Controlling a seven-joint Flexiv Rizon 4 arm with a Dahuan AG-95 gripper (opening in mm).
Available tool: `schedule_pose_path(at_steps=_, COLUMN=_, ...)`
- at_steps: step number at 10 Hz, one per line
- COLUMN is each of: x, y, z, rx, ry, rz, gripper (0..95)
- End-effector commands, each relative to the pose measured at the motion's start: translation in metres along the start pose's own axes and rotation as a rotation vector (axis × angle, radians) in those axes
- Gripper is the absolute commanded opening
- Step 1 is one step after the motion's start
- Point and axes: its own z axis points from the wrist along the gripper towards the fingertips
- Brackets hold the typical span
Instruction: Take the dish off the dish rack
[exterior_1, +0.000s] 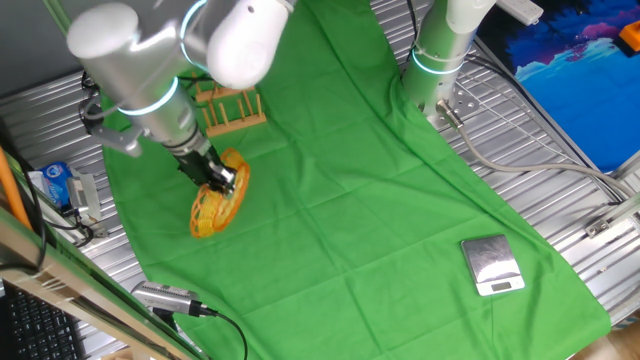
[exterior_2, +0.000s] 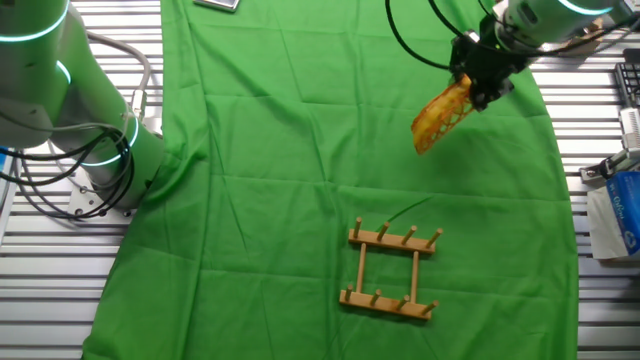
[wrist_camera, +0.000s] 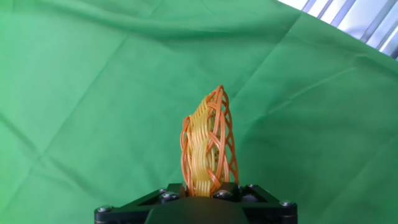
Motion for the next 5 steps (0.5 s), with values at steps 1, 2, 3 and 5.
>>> schedule_pose_path(at_steps=1, x=-0.0044, y=0.0053, z=0.0043, rx=0.0, ry=-0.001, rz=0.028, gripper=0.0)
schedule_pose_path(at_steps=2, x=-0.0049, y=0.0067, z=0.0052, rx=-0.001, ry=-0.002, rz=0.035, gripper=0.0)
schedule_pose_path(at_steps=3, x=-0.0049, y=0.0071, z=0.0058, rx=-0.001, ry=-0.003, rz=0.043, gripper=0.0)
schedule_pose_path(at_steps=5, x=-0.0046, y=0.0071, z=0.0062, rx=-0.001, ry=-0.001, rz=0.048, gripper=0.0)
